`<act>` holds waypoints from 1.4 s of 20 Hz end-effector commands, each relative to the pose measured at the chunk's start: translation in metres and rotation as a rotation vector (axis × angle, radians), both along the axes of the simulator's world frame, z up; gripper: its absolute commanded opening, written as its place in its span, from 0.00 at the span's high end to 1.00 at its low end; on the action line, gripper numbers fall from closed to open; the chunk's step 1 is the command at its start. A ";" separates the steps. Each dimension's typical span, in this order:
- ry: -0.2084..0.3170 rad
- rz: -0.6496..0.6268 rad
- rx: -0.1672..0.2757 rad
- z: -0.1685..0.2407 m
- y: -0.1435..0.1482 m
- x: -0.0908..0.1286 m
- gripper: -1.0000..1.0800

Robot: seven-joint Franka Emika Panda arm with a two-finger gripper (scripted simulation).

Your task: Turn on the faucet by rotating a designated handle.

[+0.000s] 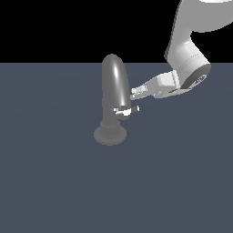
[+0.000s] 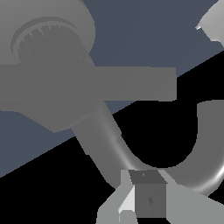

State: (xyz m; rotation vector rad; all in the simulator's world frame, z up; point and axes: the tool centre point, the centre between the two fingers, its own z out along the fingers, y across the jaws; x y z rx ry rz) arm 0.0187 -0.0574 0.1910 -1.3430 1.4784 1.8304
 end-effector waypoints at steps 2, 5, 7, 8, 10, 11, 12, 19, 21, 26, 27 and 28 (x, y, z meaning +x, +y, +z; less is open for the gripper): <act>0.037 -0.032 0.011 -0.010 -0.001 -0.003 1.00; 0.051 -0.044 0.016 -0.014 -0.001 -0.005 1.00; 0.054 -0.047 0.017 -0.015 -0.001 -0.005 1.00; 0.054 -0.047 0.017 -0.015 -0.001 -0.005 1.00; 0.054 -0.047 0.017 -0.015 -0.001 -0.005 1.00; 0.054 -0.047 0.017 -0.015 -0.001 -0.005 1.00; 0.054 -0.047 0.017 -0.015 -0.001 -0.005 1.00; 0.054 -0.047 0.017 -0.034 -0.009 -0.025 1.00; 0.054 -0.047 0.017 -0.039 -0.011 -0.031 1.00; 0.054 -0.047 0.018 -0.051 -0.016 -0.044 1.00; 0.022 -0.043 0.018 -0.035 -0.012 -0.033 1.00; 0.025 -0.043 0.018 -0.042 -0.012 -0.034 1.00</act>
